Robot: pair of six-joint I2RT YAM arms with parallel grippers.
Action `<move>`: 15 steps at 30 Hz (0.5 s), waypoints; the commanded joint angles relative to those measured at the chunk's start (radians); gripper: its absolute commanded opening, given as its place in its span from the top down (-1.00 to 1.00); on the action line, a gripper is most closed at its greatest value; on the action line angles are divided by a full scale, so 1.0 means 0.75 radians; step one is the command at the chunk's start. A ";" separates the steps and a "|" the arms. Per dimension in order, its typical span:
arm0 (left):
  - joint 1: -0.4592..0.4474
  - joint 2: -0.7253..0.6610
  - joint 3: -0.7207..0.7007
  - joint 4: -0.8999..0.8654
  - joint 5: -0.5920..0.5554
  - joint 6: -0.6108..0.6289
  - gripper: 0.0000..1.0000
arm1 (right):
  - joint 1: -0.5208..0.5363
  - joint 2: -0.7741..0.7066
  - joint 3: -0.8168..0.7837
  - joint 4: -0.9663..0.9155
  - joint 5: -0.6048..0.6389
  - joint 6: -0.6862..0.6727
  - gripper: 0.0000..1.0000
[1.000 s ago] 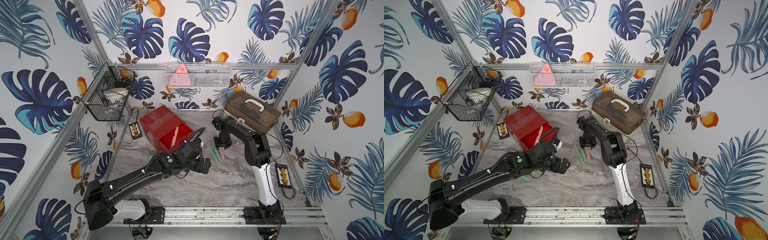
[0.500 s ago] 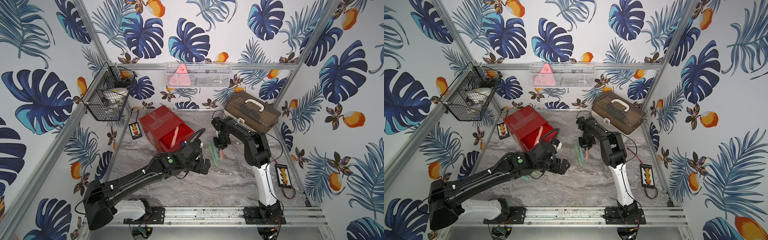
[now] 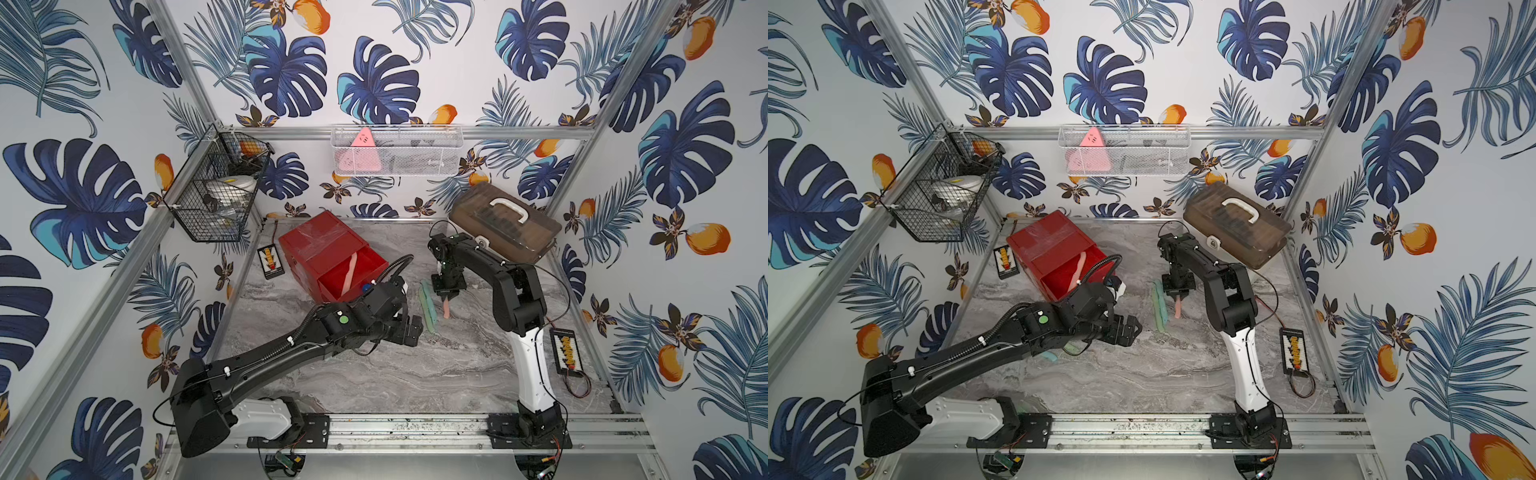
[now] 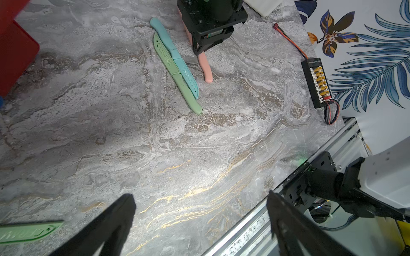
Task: Place the fruit knives into the drawer by color
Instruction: Pick up the fruit knife from the center of the board.
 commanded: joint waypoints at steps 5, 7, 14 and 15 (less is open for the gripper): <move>0.001 0.040 0.046 0.034 -0.021 0.028 -0.98 | -0.042 -0.126 -0.081 -0.018 -0.086 0.042 0.80; 0.001 0.052 0.062 0.034 -0.021 0.034 -0.98 | -0.052 -0.160 -0.108 -0.018 -0.117 0.050 0.78; 0.014 0.089 0.128 0.029 -0.018 0.052 -0.98 | -0.081 -0.280 -0.188 -0.034 -0.255 0.091 0.76; 0.020 0.088 0.133 0.033 -0.015 0.049 -0.98 | -0.083 -0.299 -0.194 -0.038 -0.285 0.102 0.76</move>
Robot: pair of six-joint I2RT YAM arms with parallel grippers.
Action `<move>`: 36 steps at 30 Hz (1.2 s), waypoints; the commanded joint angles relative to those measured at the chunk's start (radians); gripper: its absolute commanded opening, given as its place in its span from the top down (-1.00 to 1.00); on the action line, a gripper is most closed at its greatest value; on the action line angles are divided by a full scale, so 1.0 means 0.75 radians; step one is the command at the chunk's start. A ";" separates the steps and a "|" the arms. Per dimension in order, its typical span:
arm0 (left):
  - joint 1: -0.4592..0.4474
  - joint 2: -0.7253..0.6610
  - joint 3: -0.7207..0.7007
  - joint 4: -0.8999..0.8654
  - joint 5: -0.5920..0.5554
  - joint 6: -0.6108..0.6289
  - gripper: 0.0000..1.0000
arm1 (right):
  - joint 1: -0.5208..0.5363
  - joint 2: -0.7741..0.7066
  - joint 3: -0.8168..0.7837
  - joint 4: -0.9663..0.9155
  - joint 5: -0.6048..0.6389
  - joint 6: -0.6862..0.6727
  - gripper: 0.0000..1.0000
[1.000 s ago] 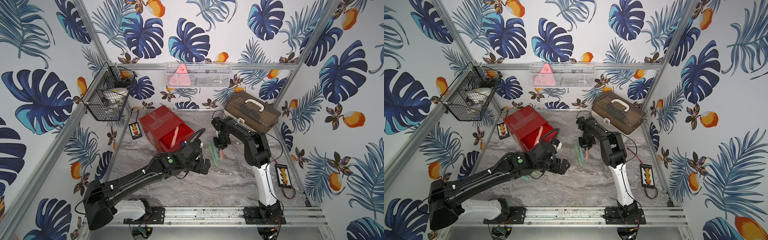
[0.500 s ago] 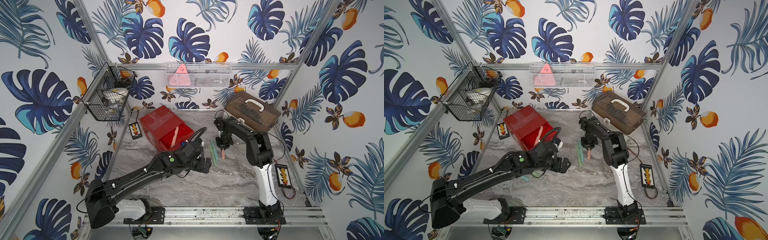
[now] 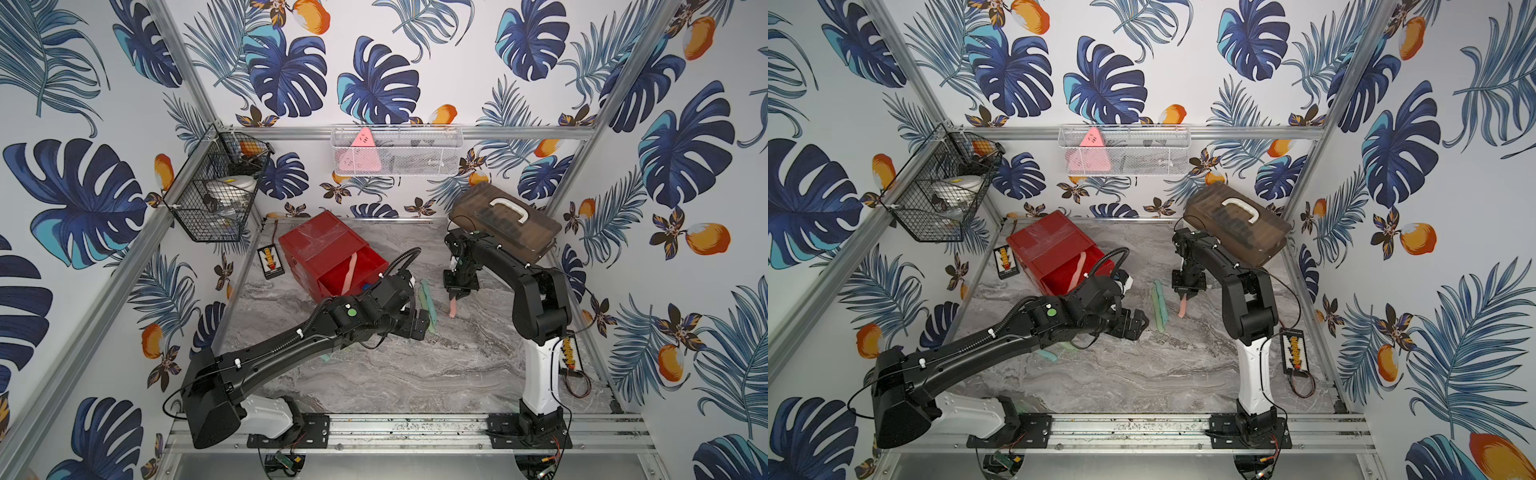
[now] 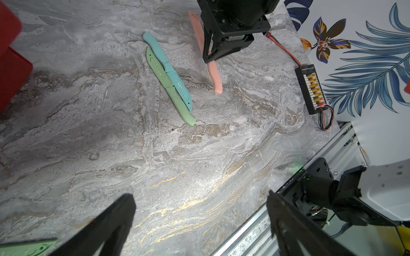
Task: Place the fruit knives into the drawer by color
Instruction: Pick up the fruit knife from the center of the board, then place the fruit knife in the drawer.
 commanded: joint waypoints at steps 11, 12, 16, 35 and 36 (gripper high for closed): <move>0.164 0.004 0.191 -0.044 0.016 0.080 -0.98 | -0.002 -0.292 -0.024 -0.079 -0.344 0.163 0.75; 0.184 0.004 0.210 -0.050 0.025 0.087 -0.98 | 0.000 -0.311 -0.023 -0.077 -0.366 0.181 0.75; 0.287 0.010 0.296 -0.089 0.056 0.128 -0.98 | 0.025 -0.380 0.014 -0.093 -0.461 0.259 0.75; 0.635 0.010 0.571 -0.233 0.176 0.239 -0.98 | 0.465 -0.359 0.391 0.197 -0.823 0.926 0.72; 0.647 0.011 0.582 -0.238 0.184 0.242 -0.98 | 0.476 -0.348 0.401 0.230 -0.837 0.960 0.71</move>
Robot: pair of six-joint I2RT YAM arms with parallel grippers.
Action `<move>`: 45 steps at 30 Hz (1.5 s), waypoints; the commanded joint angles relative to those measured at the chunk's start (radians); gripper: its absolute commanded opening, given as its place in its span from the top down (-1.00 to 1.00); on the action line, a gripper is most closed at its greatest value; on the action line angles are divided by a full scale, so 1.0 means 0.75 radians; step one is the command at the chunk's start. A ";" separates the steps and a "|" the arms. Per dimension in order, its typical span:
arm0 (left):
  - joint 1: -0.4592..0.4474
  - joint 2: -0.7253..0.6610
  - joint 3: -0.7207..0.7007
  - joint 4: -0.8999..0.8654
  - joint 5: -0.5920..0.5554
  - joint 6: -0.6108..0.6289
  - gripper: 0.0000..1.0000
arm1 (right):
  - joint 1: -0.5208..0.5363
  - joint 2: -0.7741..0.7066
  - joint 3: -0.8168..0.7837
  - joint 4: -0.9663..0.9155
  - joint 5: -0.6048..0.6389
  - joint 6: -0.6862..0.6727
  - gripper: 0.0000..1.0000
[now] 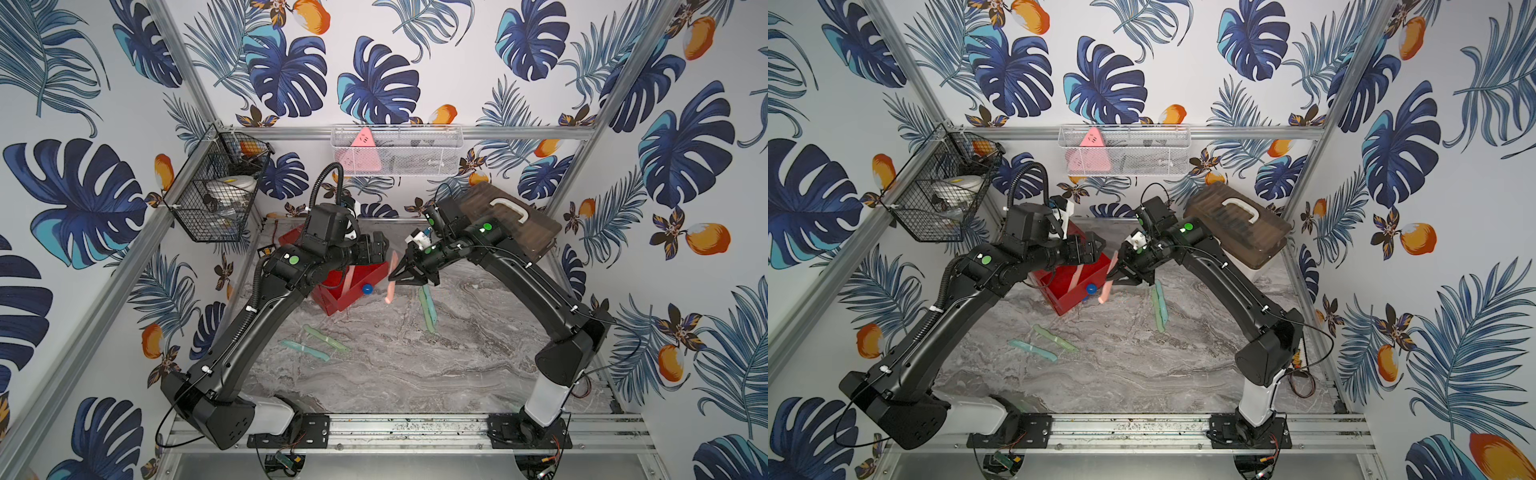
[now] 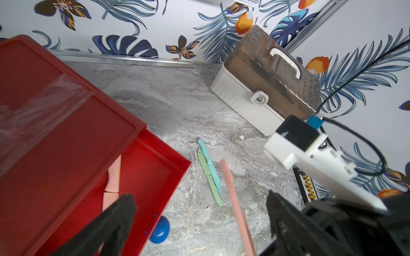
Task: Place the fruit knives into the drawer by color
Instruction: Place the fruit knife in the drawer.
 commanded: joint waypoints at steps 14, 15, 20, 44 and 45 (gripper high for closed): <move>0.129 0.043 0.168 -0.090 0.130 0.044 -0.98 | 0.063 0.218 0.020 0.525 -0.181 0.471 0.60; 0.130 0.048 0.175 -0.092 0.135 0.043 -0.98 | 0.060 0.229 0.023 0.541 -0.185 0.482 0.57; 0.132 0.065 0.179 -0.069 0.164 0.017 -0.98 | 0.044 0.265 0.041 0.574 -0.197 0.502 0.18; 0.144 0.048 -0.050 -0.032 0.123 0.043 -0.97 | -0.104 -0.029 -0.338 0.389 -0.110 0.171 -0.56; 0.153 0.065 -0.037 -0.032 0.097 0.034 -0.94 | -0.108 -0.046 -0.395 0.430 -0.112 0.186 -0.46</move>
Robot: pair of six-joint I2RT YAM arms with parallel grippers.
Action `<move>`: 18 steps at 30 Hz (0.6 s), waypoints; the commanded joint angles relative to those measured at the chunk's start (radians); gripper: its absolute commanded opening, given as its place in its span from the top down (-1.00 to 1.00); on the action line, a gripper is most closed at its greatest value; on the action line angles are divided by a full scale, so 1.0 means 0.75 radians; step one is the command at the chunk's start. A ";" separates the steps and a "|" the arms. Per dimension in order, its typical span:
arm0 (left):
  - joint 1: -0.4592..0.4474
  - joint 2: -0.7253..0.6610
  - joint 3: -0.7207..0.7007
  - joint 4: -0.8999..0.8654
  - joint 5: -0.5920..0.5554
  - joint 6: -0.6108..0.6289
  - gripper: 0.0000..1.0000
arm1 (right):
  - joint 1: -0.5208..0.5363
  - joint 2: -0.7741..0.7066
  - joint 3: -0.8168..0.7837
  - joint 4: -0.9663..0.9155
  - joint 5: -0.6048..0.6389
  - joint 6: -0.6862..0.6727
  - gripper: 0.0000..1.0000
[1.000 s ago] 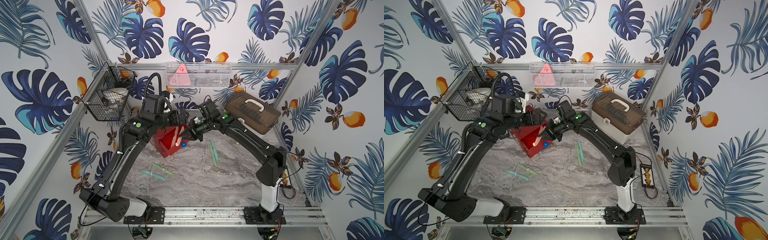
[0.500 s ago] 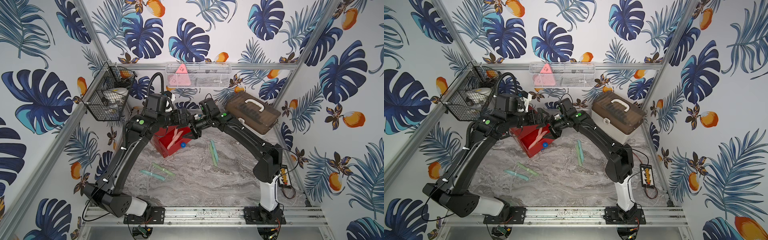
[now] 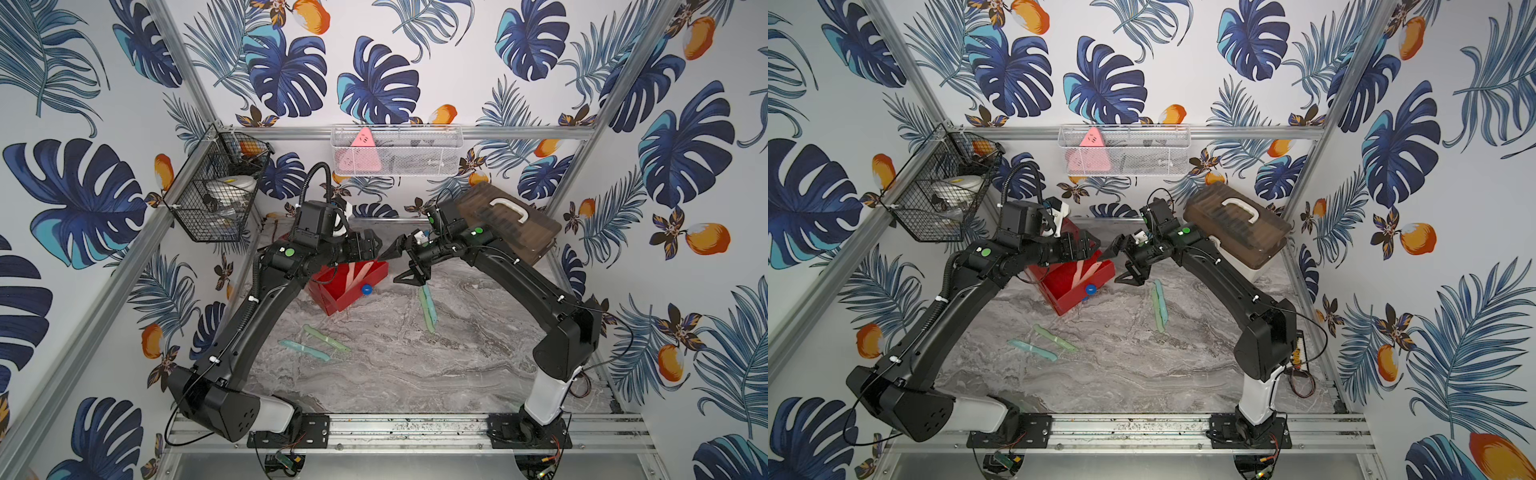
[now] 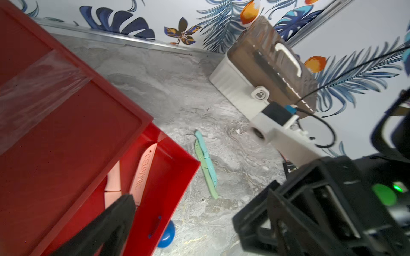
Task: Place the fruit knives into the drawer by color
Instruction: Place the fruit knife in the drawer, then close the drawer in the storage box.
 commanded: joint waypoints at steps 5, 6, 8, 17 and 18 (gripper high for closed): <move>0.092 0.131 0.045 0.034 -0.143 -0.052 0.17 | -0.016 -0.032 -0.265 0.260 -0.004 0.056 0.63; 0.110 0.150 0.040 0.060 -0.142 -0.070 0.52 | -0.017 -0.012 -0.269 0.286 -0.010 0.064 0.79; 0.143 0.180 0.026 0.115 -0.124 -0.093 0.92 | -0.016 0.027 -0.254 0.317 -0.023 0.069 0.90; 0.232 0.311 -0.014 0.216 -0.092 -0.109 1.00 | -0.015 0.194 -0.159 0.456 -0.047 0.143 0.86; 0.234 0.316 -0.018 0.219 -0.089 -0.109 1.00 | -0.014 0.219 -0.136 0.466 -0.050 0.152 0.86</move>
